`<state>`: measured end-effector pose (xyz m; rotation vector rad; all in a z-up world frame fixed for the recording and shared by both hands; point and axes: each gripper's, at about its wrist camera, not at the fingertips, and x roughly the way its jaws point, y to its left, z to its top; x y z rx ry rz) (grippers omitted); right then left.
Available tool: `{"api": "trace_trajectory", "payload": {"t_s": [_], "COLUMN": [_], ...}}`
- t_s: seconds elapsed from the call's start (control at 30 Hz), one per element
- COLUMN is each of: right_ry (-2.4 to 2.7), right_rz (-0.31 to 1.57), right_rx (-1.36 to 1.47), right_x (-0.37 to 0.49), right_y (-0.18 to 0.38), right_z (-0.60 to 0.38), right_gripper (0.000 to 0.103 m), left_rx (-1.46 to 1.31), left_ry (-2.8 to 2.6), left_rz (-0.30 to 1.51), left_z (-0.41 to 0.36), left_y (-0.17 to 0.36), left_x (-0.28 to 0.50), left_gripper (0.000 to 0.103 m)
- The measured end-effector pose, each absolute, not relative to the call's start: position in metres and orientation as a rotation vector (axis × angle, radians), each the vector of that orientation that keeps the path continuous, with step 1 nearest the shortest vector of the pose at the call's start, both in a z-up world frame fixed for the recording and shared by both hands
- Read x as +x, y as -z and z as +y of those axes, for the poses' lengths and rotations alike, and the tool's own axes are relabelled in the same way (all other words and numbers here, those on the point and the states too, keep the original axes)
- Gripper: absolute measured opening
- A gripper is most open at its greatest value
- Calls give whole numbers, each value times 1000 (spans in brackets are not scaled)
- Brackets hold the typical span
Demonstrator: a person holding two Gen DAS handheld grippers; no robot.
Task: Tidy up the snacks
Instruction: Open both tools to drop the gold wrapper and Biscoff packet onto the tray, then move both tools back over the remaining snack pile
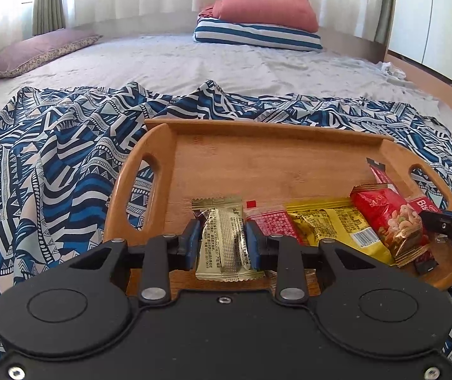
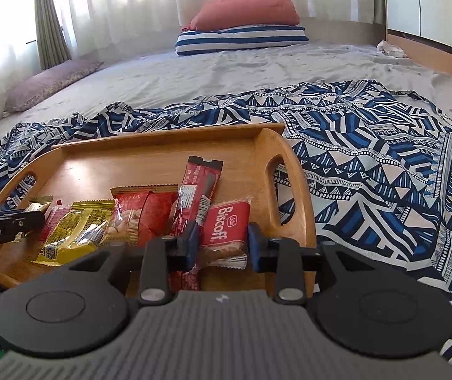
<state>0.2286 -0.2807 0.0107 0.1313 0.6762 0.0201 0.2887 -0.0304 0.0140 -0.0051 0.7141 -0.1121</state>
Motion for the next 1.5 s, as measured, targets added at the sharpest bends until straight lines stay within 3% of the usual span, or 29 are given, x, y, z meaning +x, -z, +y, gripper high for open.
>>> {"api": "trace_trajectory", "payload": {"t_s": [0.23,0.43,0.6,0.67,0.87,1.1,1.5], "right_ry": [-18,-24,-19,-23,-67,-125,-178], "right_rz": [671,652,622,613,583,543,517], "right_rx": [140,147,147,152,141,78,30], "right_x": [226,219,210,205,181,146,93], "right_y": [-13,-20,-31,-36,-54,-72,-77], "right_z": [-279,-279,-280,-280,-273,-254,-235], "right_gripper": [46,60,68,68,76,85,89], "left_rx": [6,29,30,14,20,13,50], "left_ry": [113,125,134,142,168,208,239], "left_rz": [709,686,678,671,622,609,576], "left_z": [-30,-31,-28,-24,-17,-9,-3], "left_y": [-13,-25,-38,-45,-64,-77,-81], "left_x": [290,278,264,256,224,177,103], "left_gripper": [30,42,60,72,85,91,92]}}
